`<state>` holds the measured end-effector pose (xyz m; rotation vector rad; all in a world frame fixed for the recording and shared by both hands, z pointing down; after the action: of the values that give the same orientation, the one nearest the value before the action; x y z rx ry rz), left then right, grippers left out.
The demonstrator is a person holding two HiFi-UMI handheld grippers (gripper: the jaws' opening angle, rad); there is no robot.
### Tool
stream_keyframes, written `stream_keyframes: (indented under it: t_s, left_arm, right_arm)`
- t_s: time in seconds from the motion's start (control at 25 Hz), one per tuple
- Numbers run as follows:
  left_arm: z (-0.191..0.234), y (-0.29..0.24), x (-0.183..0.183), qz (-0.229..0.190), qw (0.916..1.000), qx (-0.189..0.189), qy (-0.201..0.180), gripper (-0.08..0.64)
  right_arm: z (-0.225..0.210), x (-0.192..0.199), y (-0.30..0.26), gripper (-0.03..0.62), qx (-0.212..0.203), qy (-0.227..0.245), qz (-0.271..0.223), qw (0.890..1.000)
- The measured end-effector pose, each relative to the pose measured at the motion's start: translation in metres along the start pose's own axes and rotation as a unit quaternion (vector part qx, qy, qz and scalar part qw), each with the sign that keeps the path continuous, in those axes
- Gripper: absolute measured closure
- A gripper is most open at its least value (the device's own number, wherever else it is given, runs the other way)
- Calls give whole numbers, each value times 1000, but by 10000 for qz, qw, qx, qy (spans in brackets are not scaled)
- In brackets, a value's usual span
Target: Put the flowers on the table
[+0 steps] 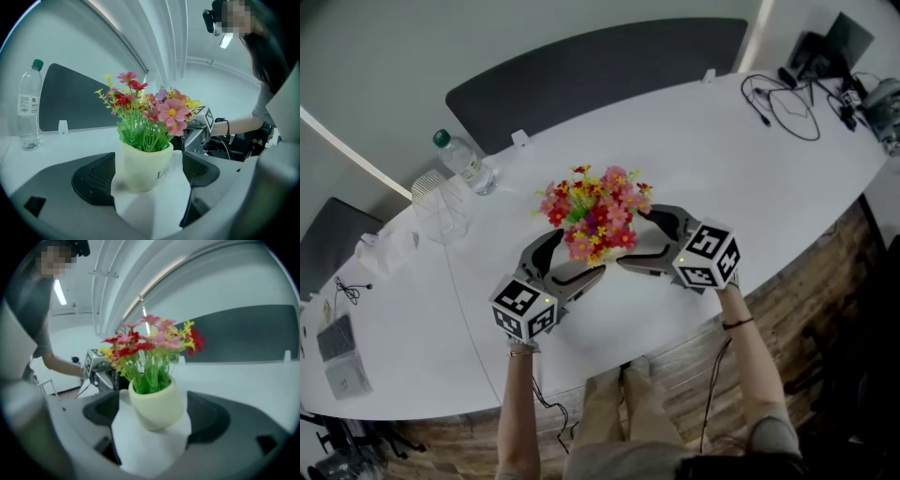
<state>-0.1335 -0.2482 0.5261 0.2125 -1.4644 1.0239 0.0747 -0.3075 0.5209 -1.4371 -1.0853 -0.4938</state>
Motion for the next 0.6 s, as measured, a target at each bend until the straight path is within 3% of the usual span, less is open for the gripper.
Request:
stream_keyframes:
  t_s: [0.4, 0.44, 0.52, 0.6]
  left_arm:
    - [-46, 23, 0, -170, 9996, -190, 149, 129]
    - [-52, 26, 0, -184, 9995, -191, 145, 137]
    - [-62, 31, -1, -217, 9995, -198, 142, 148]
    - [-71, 36, -2, -250, 9994, -197, 147, 156]
  right_arm:
    - [39, 0, 25, 134, 109, -100, -262, 9995]
    - [44, 0, 27, 154, 121, -101, -280, 9995]
    - [54, 1, 33, 275, 150, -101, -330, 9993]
    - [63, 1, 38, 301, 133, -142, -388, 9991]
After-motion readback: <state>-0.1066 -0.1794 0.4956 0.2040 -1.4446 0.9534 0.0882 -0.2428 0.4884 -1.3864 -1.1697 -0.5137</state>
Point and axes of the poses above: the fingertips, and each gripper's own axes: y backward along the fingers, z to its left, x out of its underside, the point moved 9 cm from there along y, backward along the fingers, and after that the axes turned 11 degrees about z, right-handed, at the moved point
